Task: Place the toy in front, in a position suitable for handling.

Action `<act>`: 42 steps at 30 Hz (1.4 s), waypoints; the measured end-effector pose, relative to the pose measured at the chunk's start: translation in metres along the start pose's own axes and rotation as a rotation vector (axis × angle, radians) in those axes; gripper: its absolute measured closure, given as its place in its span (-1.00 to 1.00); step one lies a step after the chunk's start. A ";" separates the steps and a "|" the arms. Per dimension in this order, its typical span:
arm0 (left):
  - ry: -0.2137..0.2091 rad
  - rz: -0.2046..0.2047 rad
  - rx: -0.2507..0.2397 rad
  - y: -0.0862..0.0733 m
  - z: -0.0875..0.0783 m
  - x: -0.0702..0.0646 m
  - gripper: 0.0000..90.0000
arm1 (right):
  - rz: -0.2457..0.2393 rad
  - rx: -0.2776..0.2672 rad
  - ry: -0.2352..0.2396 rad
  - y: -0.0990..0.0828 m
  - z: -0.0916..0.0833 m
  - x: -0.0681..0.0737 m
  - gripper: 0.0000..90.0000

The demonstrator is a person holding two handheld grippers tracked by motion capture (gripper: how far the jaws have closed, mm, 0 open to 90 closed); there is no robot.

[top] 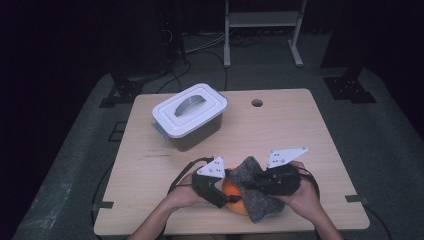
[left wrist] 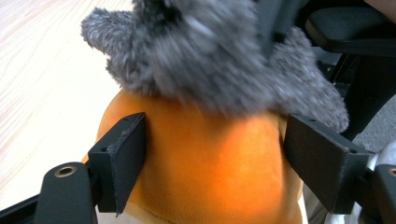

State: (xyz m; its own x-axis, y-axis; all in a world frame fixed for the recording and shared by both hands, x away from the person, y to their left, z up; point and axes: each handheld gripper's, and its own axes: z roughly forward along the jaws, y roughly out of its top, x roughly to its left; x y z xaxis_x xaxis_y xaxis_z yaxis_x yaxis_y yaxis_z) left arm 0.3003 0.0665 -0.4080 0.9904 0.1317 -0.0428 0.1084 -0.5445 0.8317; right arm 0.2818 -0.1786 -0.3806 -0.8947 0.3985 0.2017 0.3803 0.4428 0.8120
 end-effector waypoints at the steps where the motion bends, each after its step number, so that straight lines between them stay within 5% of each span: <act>1: -0.001 -0.001 0.000 0.000 -0.001 0.001 -0.52 | 0.013 -0.002 -0.008 -0.003 -0.002 -0.003 0.59; 7: 0.033 -0.026 -0.018 0.005 -0.009 0.006 -0.70 | 0.082 0.003 0.012 -0.019 -0.010 -0.018 0.59; 10: 0.006 -0.049 -0.004 0.002 -0.006 0.008 -0.61 | 0.085 0.010 0.012 -0.019 -0.013 -0.020 0.59; 14: -0.004 -0.021 0.001 0.002 -0.001 0.002 -0.50 | 0.057 0.036 0.015 -0.014 -0.012 -0.014 0.59; 20: -0.031 0.082 -0.001 0.008 0.004 -0.013 -0.44 | -0.009 -0.011 -0.017 0.005 -0.018 -0.003 0.58; 29: 0.020 -0.001 -0.002 0.013 0.002 -0.007 -0.77 | 0.053 -0.019 0.036 -0.009 -0.014 -0.010 0.57; 34: 0.006 0.022 0.011 0.008 0.004 -0.008 -0.61 | 0.021 0.002 0.048 -0.007 -0.009 -0.006 0.57; 42: -0.006 0.037 0.028 0.004 0.002 -0.007 -0.60 | 0.067 0.008 0.028 -0.017 -0.015 -0.017 0.57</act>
State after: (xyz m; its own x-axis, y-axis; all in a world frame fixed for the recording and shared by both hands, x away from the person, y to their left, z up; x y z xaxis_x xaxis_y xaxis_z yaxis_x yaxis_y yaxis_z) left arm 0.2945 0.0614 -0.4053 0.9942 0.1063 -0.0154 0.0738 -0.5716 0.8172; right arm 0.2872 -0.2055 -0.3896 -0.8732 0.4049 0.2712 0.4417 0.4224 0.7915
